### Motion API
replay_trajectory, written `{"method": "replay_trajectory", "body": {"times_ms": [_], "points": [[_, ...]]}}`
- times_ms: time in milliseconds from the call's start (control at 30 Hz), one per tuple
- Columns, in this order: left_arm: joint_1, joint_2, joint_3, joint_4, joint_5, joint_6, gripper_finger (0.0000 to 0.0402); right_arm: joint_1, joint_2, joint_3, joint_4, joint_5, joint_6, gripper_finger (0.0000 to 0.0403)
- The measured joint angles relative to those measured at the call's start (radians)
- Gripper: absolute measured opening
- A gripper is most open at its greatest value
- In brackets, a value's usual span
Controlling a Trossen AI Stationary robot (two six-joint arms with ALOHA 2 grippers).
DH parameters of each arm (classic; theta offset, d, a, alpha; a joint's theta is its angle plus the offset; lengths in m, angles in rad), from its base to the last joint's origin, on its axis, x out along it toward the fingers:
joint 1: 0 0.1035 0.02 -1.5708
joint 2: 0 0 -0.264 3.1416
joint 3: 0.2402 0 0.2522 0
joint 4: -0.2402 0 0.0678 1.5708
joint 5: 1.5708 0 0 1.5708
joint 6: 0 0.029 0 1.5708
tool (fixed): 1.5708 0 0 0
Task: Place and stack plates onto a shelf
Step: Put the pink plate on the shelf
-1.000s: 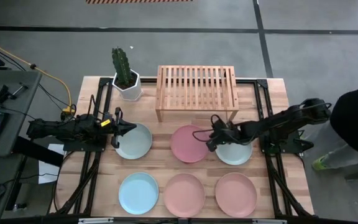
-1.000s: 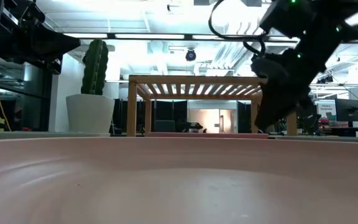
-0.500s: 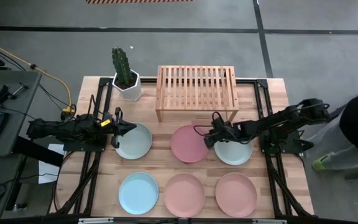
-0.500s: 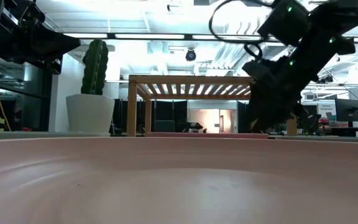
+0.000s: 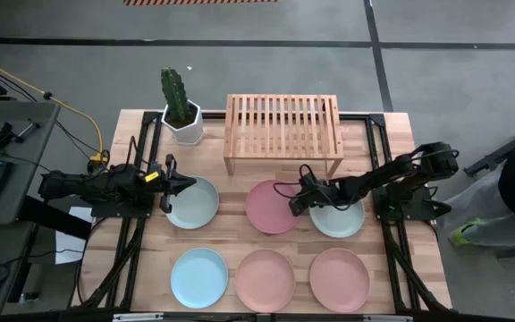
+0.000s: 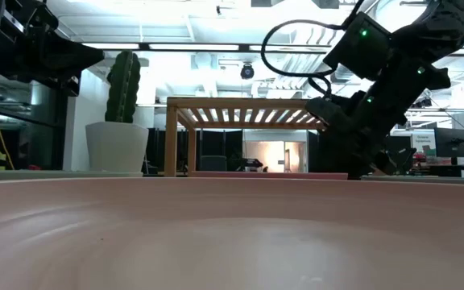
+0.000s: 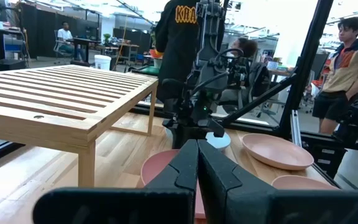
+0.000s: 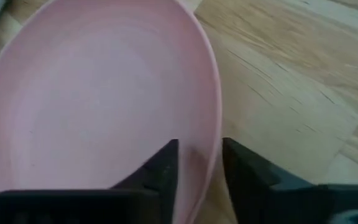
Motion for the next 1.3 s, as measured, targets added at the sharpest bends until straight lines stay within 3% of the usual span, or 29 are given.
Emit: {"method": "replay_trajectory", "body": {"times_ms": [67, 133, 833, 1000, 1300], "points": [[0.0, 0.0, 0.0, 0.0, 0.0, 0.0, 0.0, 0.0, -0.005, 0.0, 0.006, 0.001, -0.001, 0.003], [0.0, 0.0, 0.0, 0.0, 0.0, 0.0, 0.0, 0.0, -0.012, 0.0, 0.037, 0.0, -0.02, 0.001], [0.0, 0.0, 0.0, 0.0, 0.0, -0.001, 0.0, -0.109, -0.185, 0.038, 0.295, -0.355, -0.155, 0.0], [0.0, 0.0, 0.0, 0.0, 0.0, -0.001, 0.0, -0.14, -0.271, 0.178, 0.143, -0.343, -0.272, 0.0], [0.0, 0.0, 0.0, 0.0, 0.0, -0.001, 0.0, -0.219, -0.396, 0.524, -0.444, -0.067, -0.554, 0.0]]}}
